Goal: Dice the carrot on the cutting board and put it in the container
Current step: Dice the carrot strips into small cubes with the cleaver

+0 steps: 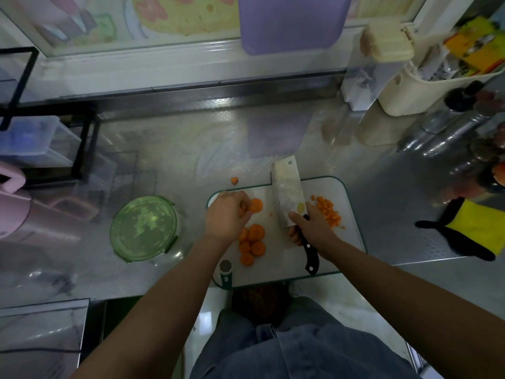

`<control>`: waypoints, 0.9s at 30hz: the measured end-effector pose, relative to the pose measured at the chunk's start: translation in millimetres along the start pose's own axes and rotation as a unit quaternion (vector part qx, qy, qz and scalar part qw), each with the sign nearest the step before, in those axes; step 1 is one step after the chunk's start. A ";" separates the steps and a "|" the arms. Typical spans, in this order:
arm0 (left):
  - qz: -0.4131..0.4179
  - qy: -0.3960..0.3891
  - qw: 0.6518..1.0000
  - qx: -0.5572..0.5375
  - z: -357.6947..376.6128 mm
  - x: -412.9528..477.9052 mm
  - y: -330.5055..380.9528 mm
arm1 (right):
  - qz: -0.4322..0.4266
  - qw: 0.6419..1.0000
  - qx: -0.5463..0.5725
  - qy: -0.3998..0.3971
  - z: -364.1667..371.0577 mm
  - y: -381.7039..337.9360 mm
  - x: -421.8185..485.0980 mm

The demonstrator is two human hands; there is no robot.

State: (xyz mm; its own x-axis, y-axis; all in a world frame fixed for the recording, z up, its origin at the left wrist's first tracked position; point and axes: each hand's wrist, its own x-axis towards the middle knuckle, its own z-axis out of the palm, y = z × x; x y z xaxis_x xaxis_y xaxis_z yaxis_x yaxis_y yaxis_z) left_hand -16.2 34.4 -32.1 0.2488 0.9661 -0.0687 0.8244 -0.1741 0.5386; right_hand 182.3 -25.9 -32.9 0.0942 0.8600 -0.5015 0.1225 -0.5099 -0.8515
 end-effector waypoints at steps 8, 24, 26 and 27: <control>-0.170 0.037 0.974 -0.144 13.4 -10.3 15.3 | -0.016 0.994 -0.109 -0.015 8.2 13.0 -9.0; 0.036 -0.063 0.997 0.015 49.8 -33.8 47.8 | 0.001 0.988 -0.103 0.114 -37.9 32.9 -21.1; 0.046 -0.078 0.994 0.057 55.8 -36.5 46.9 | -0.010 0.987 -0.125 0.103 -36.7 30.8 -28.4; 0.039 -0.079 0.994 0.069 56.7 -38.1 44.9 | -0.018 0.985 -0.141 0.096 -36.2 31.6 -30.4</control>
State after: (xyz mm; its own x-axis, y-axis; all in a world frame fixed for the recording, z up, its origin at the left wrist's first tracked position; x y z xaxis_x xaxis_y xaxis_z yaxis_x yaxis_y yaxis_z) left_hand 40.2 -21.0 -52.9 0.3827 0.9083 -0.1688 0.8585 -0.2821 0.4281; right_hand 219.1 -68.8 -39.1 0.2662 0.8721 -0.4106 0.3969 -0.4874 -0.7778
